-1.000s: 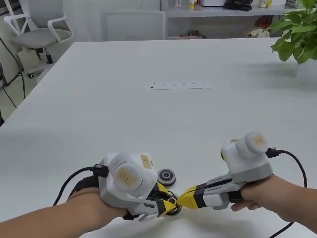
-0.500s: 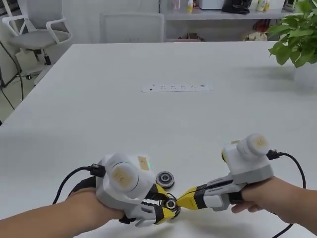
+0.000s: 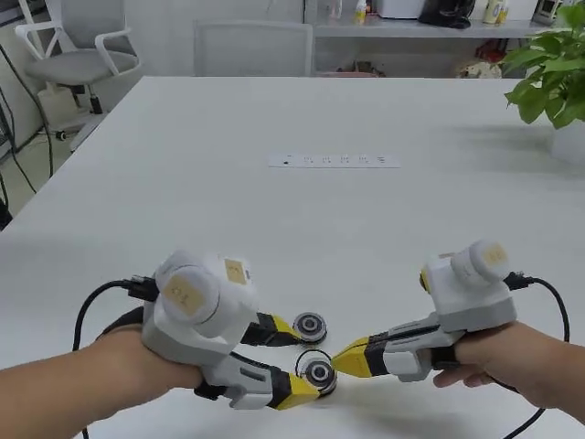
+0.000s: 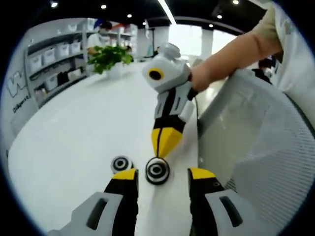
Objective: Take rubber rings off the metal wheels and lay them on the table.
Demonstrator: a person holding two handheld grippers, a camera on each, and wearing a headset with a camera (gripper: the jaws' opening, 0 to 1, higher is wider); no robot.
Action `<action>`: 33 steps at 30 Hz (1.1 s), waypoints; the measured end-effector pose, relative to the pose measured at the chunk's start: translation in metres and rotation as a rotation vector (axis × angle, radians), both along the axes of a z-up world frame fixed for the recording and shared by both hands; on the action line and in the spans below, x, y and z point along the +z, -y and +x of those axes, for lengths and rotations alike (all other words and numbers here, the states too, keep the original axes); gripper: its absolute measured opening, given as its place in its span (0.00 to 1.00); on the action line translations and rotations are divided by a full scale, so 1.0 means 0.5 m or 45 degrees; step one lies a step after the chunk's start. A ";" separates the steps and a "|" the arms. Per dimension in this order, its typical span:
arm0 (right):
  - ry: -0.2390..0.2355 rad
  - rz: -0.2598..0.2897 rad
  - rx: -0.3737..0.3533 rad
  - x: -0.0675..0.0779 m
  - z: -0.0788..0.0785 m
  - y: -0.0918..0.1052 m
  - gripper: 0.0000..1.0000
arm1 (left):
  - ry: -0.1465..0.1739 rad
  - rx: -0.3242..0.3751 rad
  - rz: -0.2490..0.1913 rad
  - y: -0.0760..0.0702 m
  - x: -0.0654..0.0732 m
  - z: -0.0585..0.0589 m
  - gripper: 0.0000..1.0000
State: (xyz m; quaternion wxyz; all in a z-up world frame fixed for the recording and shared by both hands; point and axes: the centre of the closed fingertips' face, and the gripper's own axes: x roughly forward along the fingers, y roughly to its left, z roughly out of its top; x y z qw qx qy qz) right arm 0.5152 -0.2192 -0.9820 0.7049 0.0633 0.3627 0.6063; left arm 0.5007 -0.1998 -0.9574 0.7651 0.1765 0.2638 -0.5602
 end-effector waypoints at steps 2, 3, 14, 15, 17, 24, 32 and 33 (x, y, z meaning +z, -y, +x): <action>0.000 0.004 0.004 0.005 -0.001 -0.003 0.00 | 0.006 0.021 -0.026 -0.009 0.014 0.001 0.43; 0.003 0.009 0.004 0.009 0.000 -0.006 0.00 | 0.006 0.029 -0.037 -0.012 0.019 0.001 0.43; 0.010 0.056 -0.011 0.042 0.013 -0.047 0.00 | 0.070 0.133 -0.089 -0.070 0.060 0.017 0.55; 0.014 0.055 -0.014 0.043 0.016 -0.053 0.00 | 0.098 0.141 -0.094 -0.076 0.065 0.021 0.58; 0.019 0.048 -0.016 0.042 0.019 -0.062 0.00 | 0.092 0.163 -0.089 -0.089 0.065 0.022 0.61; 0.028 0.016 -0.013 0.026 0.027 -0.091 0.00 | 0.091 0.240 -0.090 -0.133 0.060 0.024 0.61; 0.041 -0.038 -0.012 -0.001 0.033 -0.119 0.00 | 0.070 0.308 -0.076 -0.174 0.048 0.016 0.63; 0.043 -0.042 -0.013 -0.003 0.033 -0.122 0.00 | 0.072 0.314 -0.075 -0.178 0.047 0.016 0.63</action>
